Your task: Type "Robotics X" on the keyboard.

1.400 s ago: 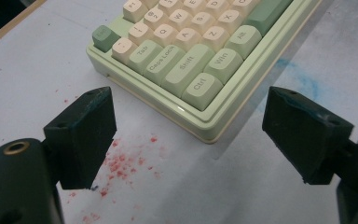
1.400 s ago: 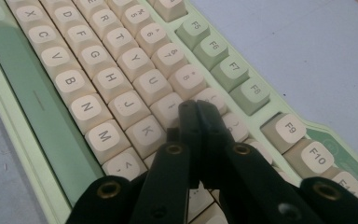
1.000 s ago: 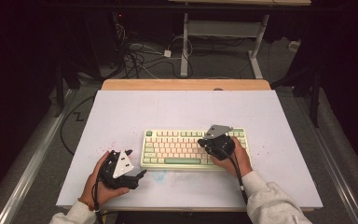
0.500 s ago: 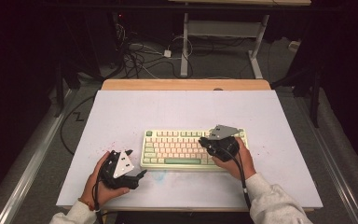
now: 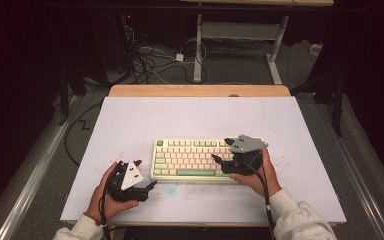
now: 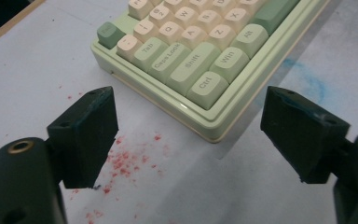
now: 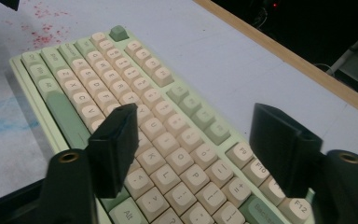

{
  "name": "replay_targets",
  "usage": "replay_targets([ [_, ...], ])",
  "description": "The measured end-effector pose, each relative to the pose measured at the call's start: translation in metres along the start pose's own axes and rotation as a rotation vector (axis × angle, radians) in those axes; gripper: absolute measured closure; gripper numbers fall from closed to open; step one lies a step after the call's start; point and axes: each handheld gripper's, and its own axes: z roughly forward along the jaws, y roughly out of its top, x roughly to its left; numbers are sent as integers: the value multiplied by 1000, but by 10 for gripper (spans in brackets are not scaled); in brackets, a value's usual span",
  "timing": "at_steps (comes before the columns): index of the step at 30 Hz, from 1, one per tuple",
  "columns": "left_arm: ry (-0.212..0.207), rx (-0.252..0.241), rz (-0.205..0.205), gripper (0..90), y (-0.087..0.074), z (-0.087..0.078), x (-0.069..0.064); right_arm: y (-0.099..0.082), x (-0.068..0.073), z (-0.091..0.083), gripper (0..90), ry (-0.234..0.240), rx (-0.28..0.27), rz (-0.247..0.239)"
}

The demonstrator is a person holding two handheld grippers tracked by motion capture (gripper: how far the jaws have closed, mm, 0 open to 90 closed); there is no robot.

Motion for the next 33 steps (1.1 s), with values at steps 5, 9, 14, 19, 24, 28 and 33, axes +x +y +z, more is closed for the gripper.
replay_targets([
  [5, 2, -21, -32, 242, 1, -3, 2, -2, 3, -9, 242, -38, -14, -10],
  [9, -3, -18, -61, 345, 2, -5, 4, -6, 2, -16, 228, -53, -25, -4],
  [14, -39, -16, -133, 568, 5, -10, 11, -15, 0, -28, 237, -81, -34, -4],
  [19, -72, 2, -138, 808, 10, -13, 13, -26, -2, -41, 244, -99, -33, 10],
  [24, -72, 40, -99, 872, 18, -9, 11, -36, 0, -55, 248, -133, -41, -3],
  [28, -88, 43, -87, 872, 25, -5, 9, -42, 0, -65, 247, -145, -69, 4],
  [33, -107, 27, -87, 871, 39, 0, 9, -52, 2, -70, 251, -158, -56, 17],
])
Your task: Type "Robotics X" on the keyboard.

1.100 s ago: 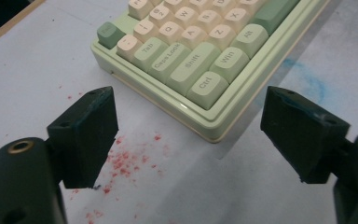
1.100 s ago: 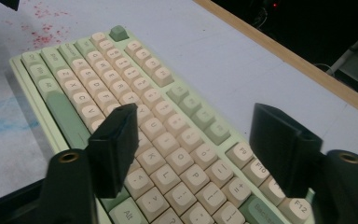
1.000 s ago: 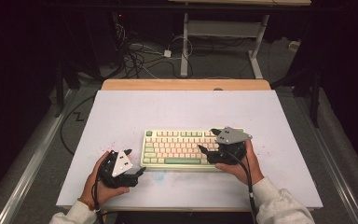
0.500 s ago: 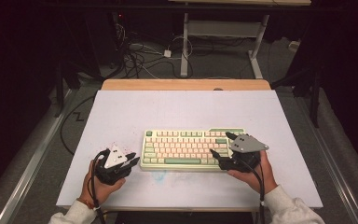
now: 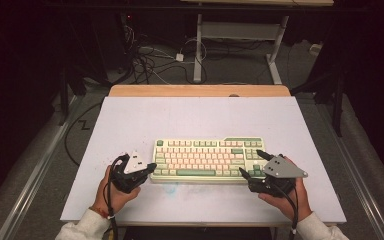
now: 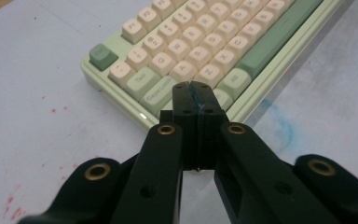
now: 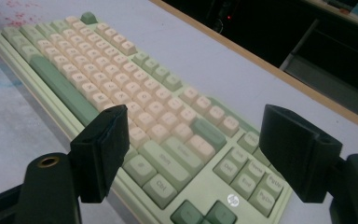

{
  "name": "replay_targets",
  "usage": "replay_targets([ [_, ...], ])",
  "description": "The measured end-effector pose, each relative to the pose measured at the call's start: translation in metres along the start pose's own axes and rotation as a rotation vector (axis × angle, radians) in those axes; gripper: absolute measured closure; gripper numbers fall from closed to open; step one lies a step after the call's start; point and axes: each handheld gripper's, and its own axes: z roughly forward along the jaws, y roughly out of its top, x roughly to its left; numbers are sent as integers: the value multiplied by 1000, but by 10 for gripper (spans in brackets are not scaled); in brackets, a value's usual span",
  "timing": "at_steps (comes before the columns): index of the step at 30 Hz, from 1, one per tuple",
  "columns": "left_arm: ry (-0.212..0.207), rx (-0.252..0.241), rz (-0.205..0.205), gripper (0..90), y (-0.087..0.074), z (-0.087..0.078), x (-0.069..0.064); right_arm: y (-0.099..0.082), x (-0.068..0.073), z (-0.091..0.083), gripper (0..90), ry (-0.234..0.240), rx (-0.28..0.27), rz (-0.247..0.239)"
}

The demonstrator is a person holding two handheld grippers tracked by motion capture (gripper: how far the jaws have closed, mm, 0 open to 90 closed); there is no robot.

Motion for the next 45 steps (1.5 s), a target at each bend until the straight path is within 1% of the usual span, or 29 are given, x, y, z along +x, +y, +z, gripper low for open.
replay_targets([
  [2, -14, -3, 2, 869, 6, 4, -1, -4, 1, -1, 251, 5, 13, 1],
  [5, -34, 1, 32, 869, 15, 9, -6, -8, 3, -2, 251, 7, 31, 2],
  [7, -58, 1, 45, 870, 21, 13, -9, -10, 4, -3, 251, 7, 33, 8],
  [8, -65, 4, 59, 870, 24, 15, -11, -11, 4, -4, 251, 8, 36, 8],
  [12, -80, 3, 96, 871, 36, 24, -18, -12, 5, -5, 251, 4, 40, 6],
  [15, -91, -2, 109, 871, 44, 31, -21, -12, 6, -4, 251, 6, 42, 2],
  [17, -89, -4, 120, 871, 49, 36, -24, -12, 6, -3, 252, 9, 44, -4],
  [18, -103, -3, 124, 871, 51, 38, -24, -12, 6, -3, 252, 8, 46, -4],
  [19, -110, -5, 127, 872, 53, 41, -26, -12, 6, -2, 252, 8, 46, -9],
  [20, -108, -4, 131, 871, 55, 43, -27, -12, 7, -2, 252, 9, 44, -10],
  [22, -125, 5, 143, 871, 59, 47, -29, -12, 7, -2, 252, 10, 44, -14],
  [25, -132, 14, 160, 871, 63, 54, -32, -12, 6, -2, 252, 13, 45, -15],
  [27, -138, 13, 159, 871, 66, 58, -35, -12, 6, -1, 252, 15, 45, -14],
  [28, -144, 19, 167, 871, 67, 60, -36, -12, 6, -1, 252, 16, 47, -15],
  [34, -164, 37, 182, 871, 70, 69, -41, -13, 7, 0, 252, 18, 54, -18],
  [37, -165, 48, 192, 870, 71, 73, -43, -13, 7, 0, 252, 21, 56, -22],
  [45, -168, 66, 197, 870, 72, 79, -43, -13, 7, 0, 252, 20, 57, -25],
])
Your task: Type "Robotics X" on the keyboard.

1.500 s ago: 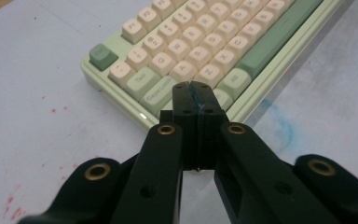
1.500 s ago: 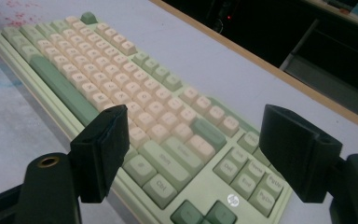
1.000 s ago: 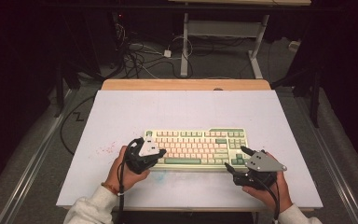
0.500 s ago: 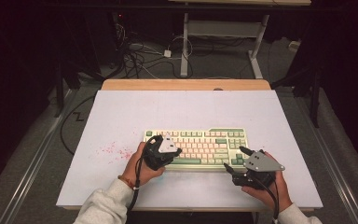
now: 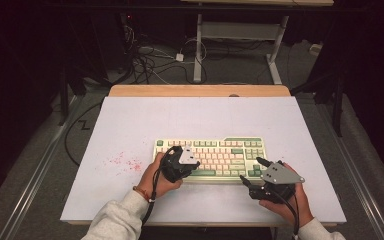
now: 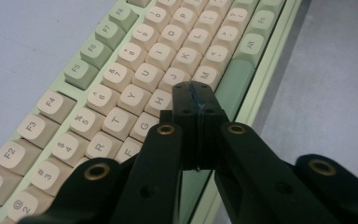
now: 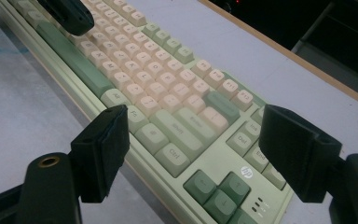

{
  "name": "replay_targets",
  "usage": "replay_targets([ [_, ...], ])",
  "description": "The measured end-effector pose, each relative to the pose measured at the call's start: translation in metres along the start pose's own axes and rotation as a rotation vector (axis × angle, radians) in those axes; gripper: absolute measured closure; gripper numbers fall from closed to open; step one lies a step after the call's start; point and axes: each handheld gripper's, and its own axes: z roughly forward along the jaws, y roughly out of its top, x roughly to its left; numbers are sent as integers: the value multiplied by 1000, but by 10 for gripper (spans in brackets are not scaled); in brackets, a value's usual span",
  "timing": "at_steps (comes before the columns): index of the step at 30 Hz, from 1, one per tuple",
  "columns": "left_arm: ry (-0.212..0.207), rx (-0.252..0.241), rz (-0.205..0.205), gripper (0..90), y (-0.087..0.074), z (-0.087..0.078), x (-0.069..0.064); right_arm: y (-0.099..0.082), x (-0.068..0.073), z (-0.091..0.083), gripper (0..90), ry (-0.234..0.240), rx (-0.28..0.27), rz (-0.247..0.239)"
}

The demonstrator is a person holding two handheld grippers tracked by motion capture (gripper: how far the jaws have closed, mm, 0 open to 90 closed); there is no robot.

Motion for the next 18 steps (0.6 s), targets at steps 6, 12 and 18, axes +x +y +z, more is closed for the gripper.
replay_targets([
  [6, 7, 16, 4, 864, -1, 3, 0, 0, 0, -1, 252, 2, -2, -2],
  [12, 10, 31, 10, 861, -2, 7, -1, 0, -1, -1, 252, 2, -3, -2],
  [18, 14, 28, 4, 858, -2, 7, 0, 1, -1, -2, 252, 3, -5, -3],
])
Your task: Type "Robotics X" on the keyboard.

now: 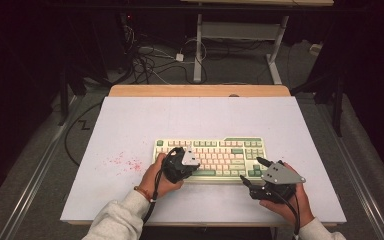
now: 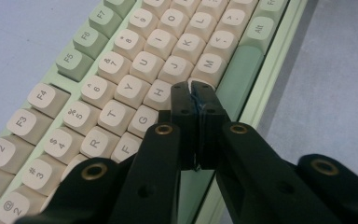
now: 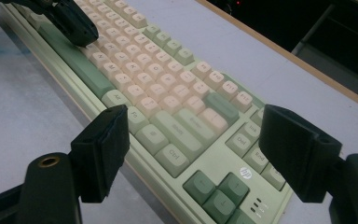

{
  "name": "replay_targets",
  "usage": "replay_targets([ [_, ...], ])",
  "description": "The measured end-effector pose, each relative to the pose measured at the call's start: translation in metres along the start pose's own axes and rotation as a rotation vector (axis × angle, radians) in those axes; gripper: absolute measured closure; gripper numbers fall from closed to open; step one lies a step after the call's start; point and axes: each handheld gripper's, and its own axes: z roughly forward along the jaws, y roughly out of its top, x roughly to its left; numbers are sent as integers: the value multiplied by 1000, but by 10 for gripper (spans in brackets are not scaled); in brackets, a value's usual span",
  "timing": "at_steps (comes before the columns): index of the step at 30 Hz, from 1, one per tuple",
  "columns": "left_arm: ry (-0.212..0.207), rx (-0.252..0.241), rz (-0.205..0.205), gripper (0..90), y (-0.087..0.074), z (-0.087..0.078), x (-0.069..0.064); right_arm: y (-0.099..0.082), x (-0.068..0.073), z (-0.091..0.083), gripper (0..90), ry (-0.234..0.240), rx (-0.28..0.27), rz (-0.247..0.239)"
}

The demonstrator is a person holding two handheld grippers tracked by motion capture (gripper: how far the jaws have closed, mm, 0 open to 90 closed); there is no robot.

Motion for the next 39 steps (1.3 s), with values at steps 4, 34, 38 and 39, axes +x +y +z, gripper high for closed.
replay_targets([
  [4, 3, -5, -10, 858, 0, 0, 2, 0, 0, 0, 252, 1, -1, 0],
  [34, 23, -32, -11, 851, 2, -10, 9, 0, 0, 1, 253, 9, 9, -2],
  [38, 45, -46, -3, 827, 0, -17, 9, 0, 0, 1, 253, 12, 11, 0],
  [39, 54, -50, -2, 819, -1, -18, 9, -1, 0, 2, 256, 12, 11, 0],
])
